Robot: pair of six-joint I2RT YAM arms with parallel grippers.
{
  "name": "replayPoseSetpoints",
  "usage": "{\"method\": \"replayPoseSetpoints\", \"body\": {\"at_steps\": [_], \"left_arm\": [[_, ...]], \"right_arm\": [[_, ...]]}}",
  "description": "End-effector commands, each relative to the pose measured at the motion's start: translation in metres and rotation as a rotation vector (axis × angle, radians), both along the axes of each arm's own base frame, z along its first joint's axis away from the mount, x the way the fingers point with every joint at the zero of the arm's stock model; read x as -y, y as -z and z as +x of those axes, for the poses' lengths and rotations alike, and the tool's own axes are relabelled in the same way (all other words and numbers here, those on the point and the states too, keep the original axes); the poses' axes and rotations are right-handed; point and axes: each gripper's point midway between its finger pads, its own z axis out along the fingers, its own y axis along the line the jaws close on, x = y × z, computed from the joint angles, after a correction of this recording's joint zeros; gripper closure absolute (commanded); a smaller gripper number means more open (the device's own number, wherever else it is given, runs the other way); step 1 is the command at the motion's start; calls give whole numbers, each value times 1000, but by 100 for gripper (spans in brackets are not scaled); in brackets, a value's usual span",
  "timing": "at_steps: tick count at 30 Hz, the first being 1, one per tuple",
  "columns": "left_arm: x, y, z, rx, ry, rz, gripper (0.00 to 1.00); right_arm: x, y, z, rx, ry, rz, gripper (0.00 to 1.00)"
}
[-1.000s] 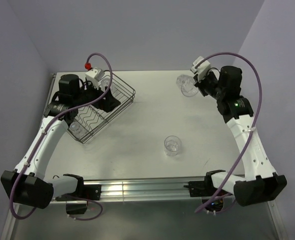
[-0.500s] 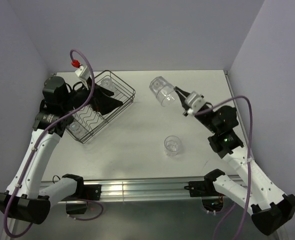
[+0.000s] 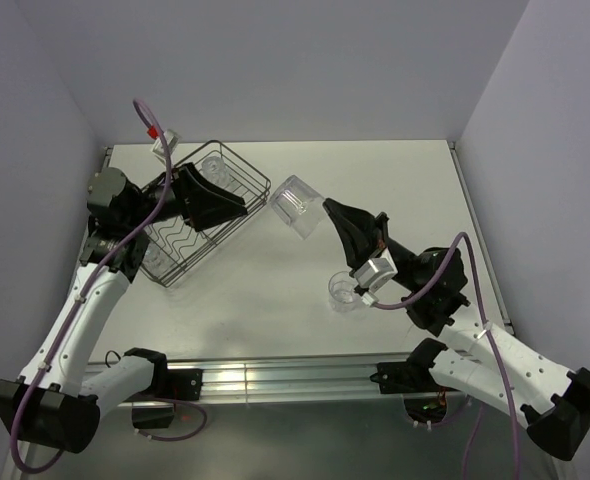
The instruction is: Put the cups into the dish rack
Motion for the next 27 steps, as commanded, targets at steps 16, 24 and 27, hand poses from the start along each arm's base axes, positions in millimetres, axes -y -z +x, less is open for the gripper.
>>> {"method": "replayPoseSetpoints", "body": {"at_steps": [16,24,27], "left_arm": [[15,-24,-36,18,134,-181,1],[18,-28,-49,13,190,-209,1],[20,-28,-50,2,195,-213,1]], "right_arm": [[-16,-23,-31,58,-61,94,100],[-24,-17,-33,34,-88,84,100],[-28,-14,-35,26,-99,78,100]]}}
